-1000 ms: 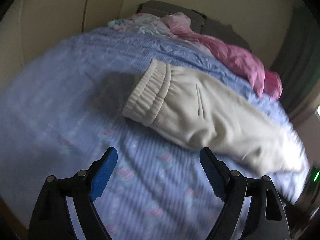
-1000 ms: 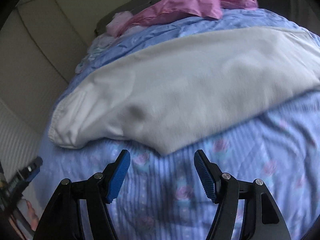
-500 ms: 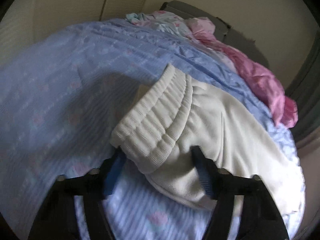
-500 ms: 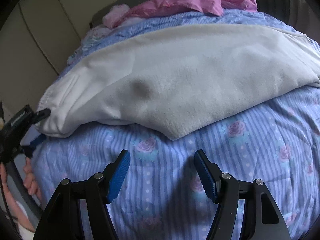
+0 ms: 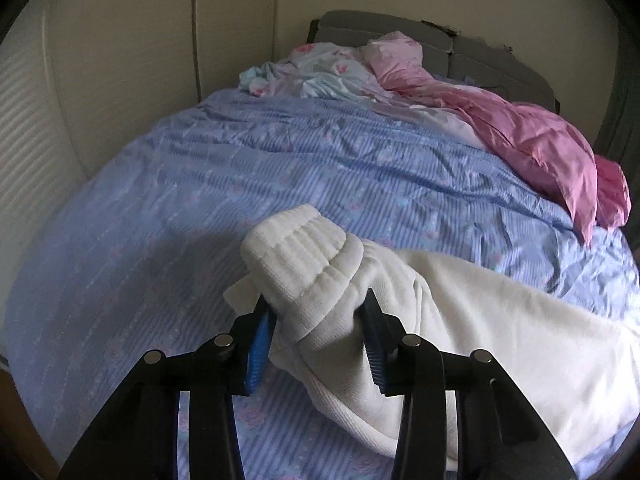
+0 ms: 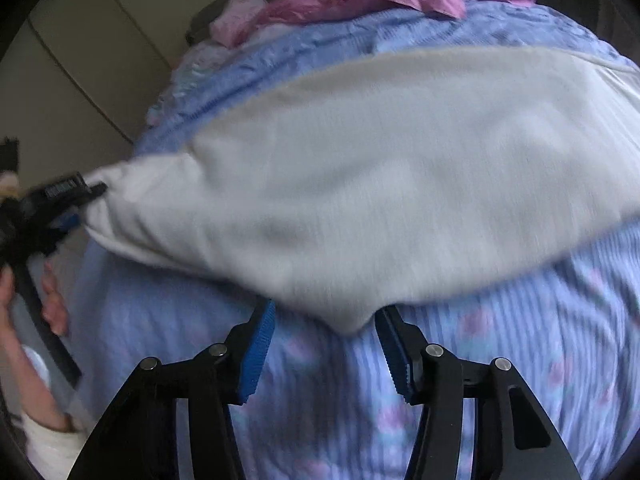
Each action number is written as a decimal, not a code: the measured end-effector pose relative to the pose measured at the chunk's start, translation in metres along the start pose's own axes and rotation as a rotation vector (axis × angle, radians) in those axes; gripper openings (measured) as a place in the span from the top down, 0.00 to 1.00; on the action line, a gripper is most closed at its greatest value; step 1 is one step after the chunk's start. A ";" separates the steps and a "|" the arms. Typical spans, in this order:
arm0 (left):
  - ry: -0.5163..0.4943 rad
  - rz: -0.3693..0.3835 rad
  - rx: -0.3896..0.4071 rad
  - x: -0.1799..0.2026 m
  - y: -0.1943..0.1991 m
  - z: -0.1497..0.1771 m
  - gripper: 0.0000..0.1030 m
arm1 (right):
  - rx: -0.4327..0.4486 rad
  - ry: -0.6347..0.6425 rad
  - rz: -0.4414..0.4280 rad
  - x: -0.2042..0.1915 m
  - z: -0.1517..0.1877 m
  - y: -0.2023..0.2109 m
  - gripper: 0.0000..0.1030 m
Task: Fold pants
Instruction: 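Grasp the ribbed waistband with the left gripper while the right gripper grasps the trouser edge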
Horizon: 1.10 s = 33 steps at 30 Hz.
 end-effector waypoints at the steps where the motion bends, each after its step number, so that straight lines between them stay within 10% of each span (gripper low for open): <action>1: 0.008 0.000 -0.009 -0.002 -0.002 -0.001 0.60 | -0.005 0.020 -0.007 -0.002 -0.013 0.003 0.47; 6: -0.024 -0.026 -0.001 0.008 -0.002 -0.006 0.60 | -0.052 0.106 0.005 -0.011 -0.043 0.012 0.47; 15: -0.121 -0.087 0.056 0.027 0.010 -0.005 0.60 | -0.106 0.021 -0.022 0.002 0.009 0.017 0.47; 29: 0.011 -0.001 -0.050 -0.010 -0.006 0.013 0.60 | -0.091 0.174 0.012 -0.011 -0.010 -0.016 0.59; 33: -0.009 -0.007 -0.039 -0.013 -0.001 0.022 0.60 | -0.110 0.147 -0.023 -0.006 -0.008 -0.018 0.85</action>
Point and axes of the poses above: each gripper's, at about its wrist camera, not at the fingertips, and y roughly against the way its jaws point, x to its right, z to its underside, the point moved 5 cm from there along -y, roughly the way its jaws point, and after that the axes turned 2 degrees about -y, right-handed, at the moved point
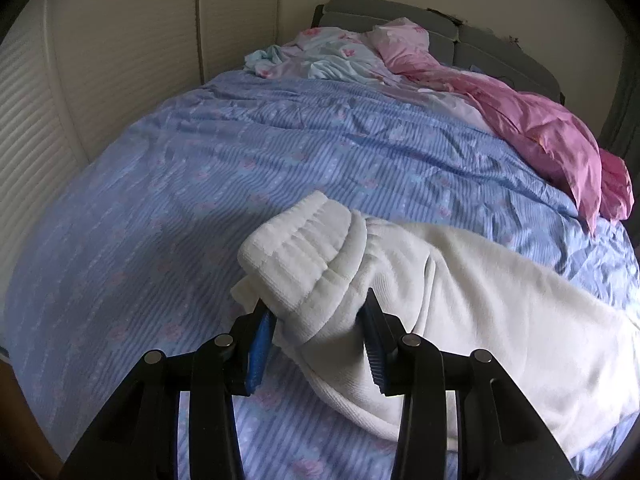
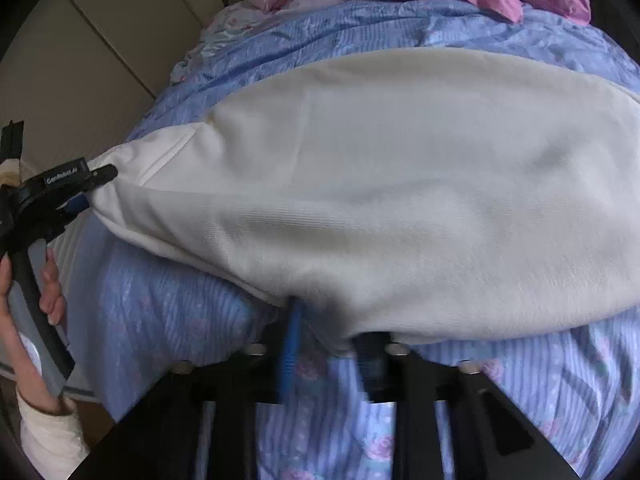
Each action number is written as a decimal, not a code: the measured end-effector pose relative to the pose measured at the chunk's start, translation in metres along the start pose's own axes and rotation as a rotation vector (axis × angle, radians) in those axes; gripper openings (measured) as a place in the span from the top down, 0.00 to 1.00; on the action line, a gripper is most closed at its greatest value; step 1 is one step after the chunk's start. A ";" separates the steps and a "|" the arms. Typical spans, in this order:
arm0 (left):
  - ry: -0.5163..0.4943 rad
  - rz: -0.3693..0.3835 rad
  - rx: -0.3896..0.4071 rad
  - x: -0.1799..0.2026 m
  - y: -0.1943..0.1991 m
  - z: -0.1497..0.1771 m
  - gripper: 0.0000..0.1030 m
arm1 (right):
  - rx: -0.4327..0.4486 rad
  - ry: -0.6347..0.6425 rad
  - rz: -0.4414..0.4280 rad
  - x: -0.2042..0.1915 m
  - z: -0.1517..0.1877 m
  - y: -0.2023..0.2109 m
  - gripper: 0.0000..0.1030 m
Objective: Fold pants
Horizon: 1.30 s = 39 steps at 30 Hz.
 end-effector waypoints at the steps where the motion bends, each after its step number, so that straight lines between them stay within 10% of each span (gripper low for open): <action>1: -0.005 0.003 0.004 -0.002 0.003 0.003 0.60 | 0.001 0.004 0.002 0.000 0.001 0.002 0.90; 8: 0.007 0.024 0.002 -0.022 0.006 0.028 0.60 | 0.017 0.056 0.019 -0.017 0.014 0.038 0.92; 18: -0.023 0.042 -0.080 -0.038 -0.025 0.049 0.53 | -0.167 0.025 0.029 -0.017 0.052 -0.019 0.98; 23: -0.074 -0.094 -0.030 -0.050 -0.022 0.048 0.07 | -0.128 0.083 0.079 -0.036 0.048 -0.003 0.96; 28: -0.087 -0.110 0.070 -0.057 0.023 0.042 0.08 | -0.009 0.142 0.141 -0.043 0.035 0.022 0.61; 39: -0.220 0.031 0.274 -0.002 0.180 0.058 0.04 | 0.226 0.051 0.041 -0.003 0.024 0.126 0.35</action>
Point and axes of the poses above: each gripper's, at about its wrist camera, not at the fingertips, and y roughly against the way its jaws point, x to its right, z to its underside, the point moved 5 cm from there along -y, roughly the way its jaws point, and after that the axes turned 2 degrees about -y, right-handed, at the moved point
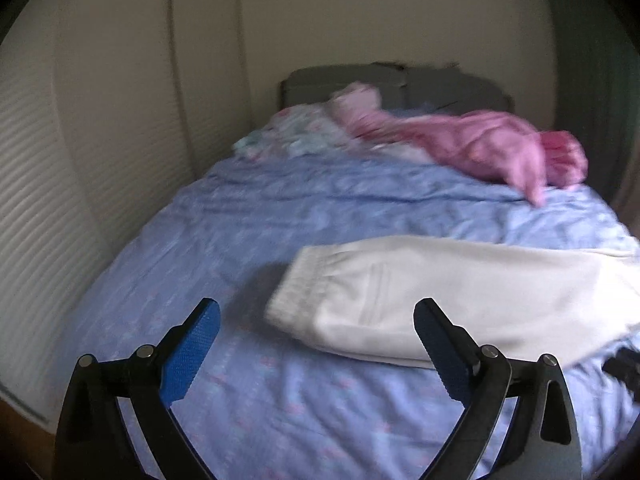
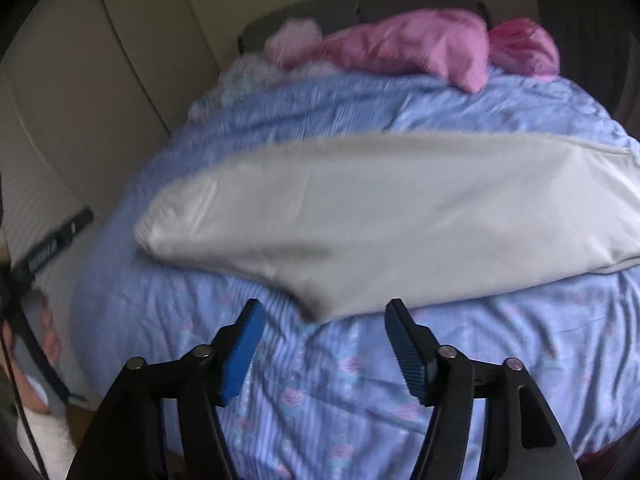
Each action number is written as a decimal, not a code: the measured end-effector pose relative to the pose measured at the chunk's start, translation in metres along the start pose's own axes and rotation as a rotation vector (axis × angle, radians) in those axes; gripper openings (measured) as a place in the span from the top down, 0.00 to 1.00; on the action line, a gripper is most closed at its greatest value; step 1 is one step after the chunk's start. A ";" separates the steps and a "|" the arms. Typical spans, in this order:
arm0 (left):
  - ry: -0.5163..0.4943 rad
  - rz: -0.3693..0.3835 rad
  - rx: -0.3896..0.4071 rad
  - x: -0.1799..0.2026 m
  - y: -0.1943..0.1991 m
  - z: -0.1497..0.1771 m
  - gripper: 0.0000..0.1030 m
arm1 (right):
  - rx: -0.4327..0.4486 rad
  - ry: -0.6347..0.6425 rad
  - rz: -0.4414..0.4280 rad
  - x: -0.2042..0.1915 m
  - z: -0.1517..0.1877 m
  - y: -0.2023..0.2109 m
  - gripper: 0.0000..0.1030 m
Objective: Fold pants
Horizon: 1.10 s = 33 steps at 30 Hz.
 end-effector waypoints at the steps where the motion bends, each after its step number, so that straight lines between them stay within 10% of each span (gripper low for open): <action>1: -0.013 0.029 0.014 0.012 0.012 -0.003 0.04 | 0.022 -0.006 -0.002 0.003 -0.004 0.011 0.34; 9: -0.162 0.220 0.074 0.123 0.063 -0.025 0.04 | 0.199 -0.012 0.035 0.068 -0.036 0.122 0.25; 17: -0.295 0.359 0.036 0.257 0.064 -0.042 0.04 | 0.363 0.040 0.248 0.170 -0.064 0.199 0.25; 33: -0.465 0.517 -0.114 0.489 -0.007 0.006 0.04 | 0.404 -0.425 0.325 0.428 -0.035 0.182 0.25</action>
Point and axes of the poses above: each gripper's, at about its wrist camera, not at the fingertips, and y roughly against the way its jaws point, x to its right, z to its underside, the point moved 5 cm from there along -y, roughly the way its jaws point, and after that the axes turned 2 degrees about -y, right-handed, at the moved point
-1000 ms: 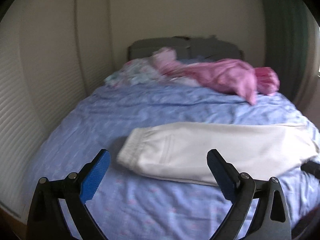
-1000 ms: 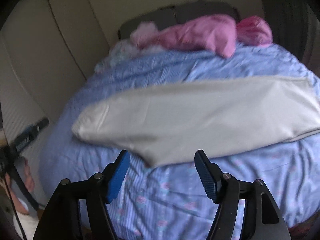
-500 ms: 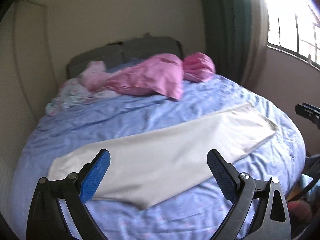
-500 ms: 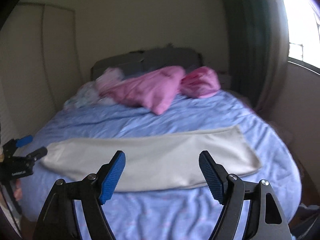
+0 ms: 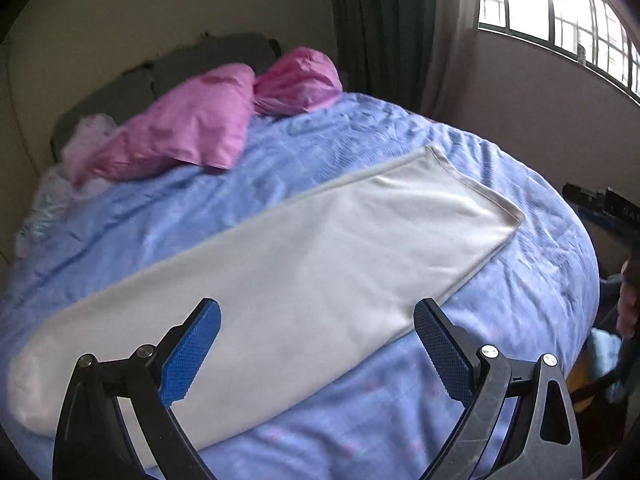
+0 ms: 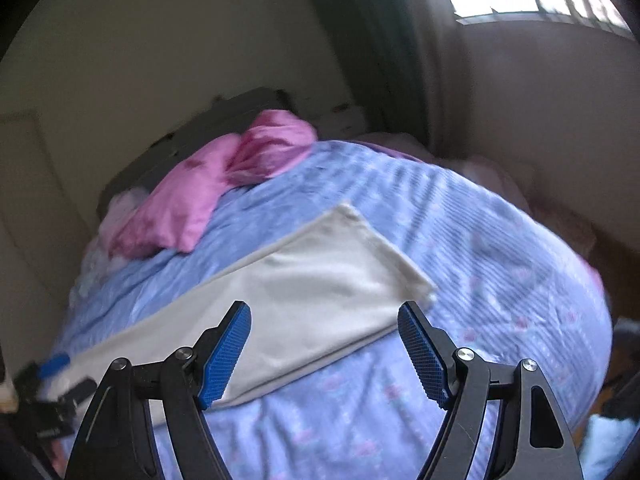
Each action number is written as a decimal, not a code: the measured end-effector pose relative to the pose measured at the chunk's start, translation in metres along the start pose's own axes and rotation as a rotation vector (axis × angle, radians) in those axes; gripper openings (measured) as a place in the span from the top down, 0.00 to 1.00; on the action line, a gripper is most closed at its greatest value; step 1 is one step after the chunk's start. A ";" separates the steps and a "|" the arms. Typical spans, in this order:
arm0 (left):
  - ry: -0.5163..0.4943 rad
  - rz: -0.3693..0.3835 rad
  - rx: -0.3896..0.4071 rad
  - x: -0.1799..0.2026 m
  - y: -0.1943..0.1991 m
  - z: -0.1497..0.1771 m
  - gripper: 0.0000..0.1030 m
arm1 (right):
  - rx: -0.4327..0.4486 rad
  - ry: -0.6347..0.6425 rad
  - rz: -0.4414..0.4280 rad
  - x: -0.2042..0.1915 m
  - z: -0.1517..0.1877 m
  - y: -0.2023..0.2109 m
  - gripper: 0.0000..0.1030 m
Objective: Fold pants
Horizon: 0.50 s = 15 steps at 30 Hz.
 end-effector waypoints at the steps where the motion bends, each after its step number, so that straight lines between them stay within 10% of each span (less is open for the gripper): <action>1: -0.001 0.001 -0.003 0.008 -0.013 -0.003 0.04 | -0.004 -0.037 0.011 0.014 0.000 -0.009 0.25; 15: -0.006 0.040 -0.163 0.056 -0.127 0.004 0.49 | -0.160 -0.395 -0.127 0.105 0.023 -0.130 0.25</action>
Point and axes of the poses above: each gripper's, at about its wrist camera, not at the fingertips, and y roughly against the way its jaws point, x to its right, z to its underside, the point moved 5 cm from there along -y, roughly the way its jaws point, and after that the axes turned 2 degrees about -y, right-handed, at the moved point
